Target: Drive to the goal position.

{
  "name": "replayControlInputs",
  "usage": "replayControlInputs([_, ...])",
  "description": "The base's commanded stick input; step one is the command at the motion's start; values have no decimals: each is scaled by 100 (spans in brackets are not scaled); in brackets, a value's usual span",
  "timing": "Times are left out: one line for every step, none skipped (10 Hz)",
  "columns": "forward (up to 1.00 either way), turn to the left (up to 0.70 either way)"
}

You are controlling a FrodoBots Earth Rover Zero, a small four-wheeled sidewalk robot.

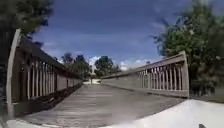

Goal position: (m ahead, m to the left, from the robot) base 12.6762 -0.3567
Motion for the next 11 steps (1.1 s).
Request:
replayControlInputs([85,32])
replayControlInputs([85,4])
replayControlInputs([85,4])
replayControlInputs([85,4])
replayControlInputs([85,4])
replayControlInputs([85,4])
replayControlInputs([85,4])
replayControlInputs([85,4])
replayControlInputs([85,4])
replayControlInputs([85,4])
replayControlInputs([85,4])
